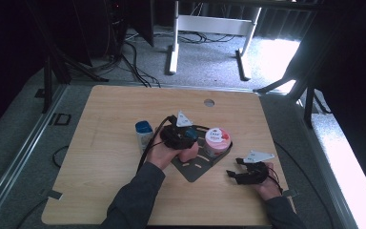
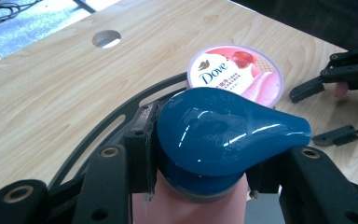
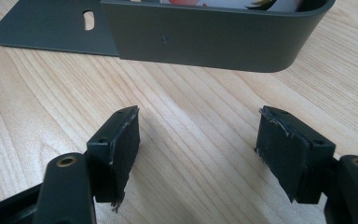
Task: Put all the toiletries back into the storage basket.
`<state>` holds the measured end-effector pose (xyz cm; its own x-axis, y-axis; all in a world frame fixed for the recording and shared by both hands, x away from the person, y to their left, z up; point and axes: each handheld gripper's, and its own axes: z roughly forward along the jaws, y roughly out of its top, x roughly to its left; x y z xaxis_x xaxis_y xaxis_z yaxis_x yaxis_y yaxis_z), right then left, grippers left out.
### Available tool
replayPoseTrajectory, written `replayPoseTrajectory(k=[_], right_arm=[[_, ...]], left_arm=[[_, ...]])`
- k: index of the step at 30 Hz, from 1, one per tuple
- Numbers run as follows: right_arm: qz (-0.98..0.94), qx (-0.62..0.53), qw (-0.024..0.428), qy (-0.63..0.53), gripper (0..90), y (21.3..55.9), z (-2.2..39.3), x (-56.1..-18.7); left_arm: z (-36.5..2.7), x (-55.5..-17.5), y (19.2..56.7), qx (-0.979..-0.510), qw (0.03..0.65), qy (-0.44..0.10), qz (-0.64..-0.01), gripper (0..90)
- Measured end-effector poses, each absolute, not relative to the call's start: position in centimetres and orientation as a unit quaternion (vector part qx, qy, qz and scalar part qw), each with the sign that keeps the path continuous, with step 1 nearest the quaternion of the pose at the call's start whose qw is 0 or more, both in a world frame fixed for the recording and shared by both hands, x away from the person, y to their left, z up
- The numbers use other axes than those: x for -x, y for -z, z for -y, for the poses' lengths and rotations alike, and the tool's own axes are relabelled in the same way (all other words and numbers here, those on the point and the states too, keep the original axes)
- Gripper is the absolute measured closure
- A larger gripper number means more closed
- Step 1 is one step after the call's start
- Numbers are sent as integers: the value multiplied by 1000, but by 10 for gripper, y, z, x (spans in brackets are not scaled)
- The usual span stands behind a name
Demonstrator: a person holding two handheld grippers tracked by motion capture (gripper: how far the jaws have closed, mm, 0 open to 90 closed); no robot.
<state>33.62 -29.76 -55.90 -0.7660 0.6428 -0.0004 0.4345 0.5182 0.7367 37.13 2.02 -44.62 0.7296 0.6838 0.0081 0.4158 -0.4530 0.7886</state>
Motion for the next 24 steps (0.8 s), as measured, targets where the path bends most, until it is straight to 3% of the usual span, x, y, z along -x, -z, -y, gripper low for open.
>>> replayPoseTrajectory(k=[24], right_arm=[[-860, -313, 137, -379, 296, 559, 298, -336]], left_arm=[[-10, -390, 447, -827, 405, -175, -349, 528]])
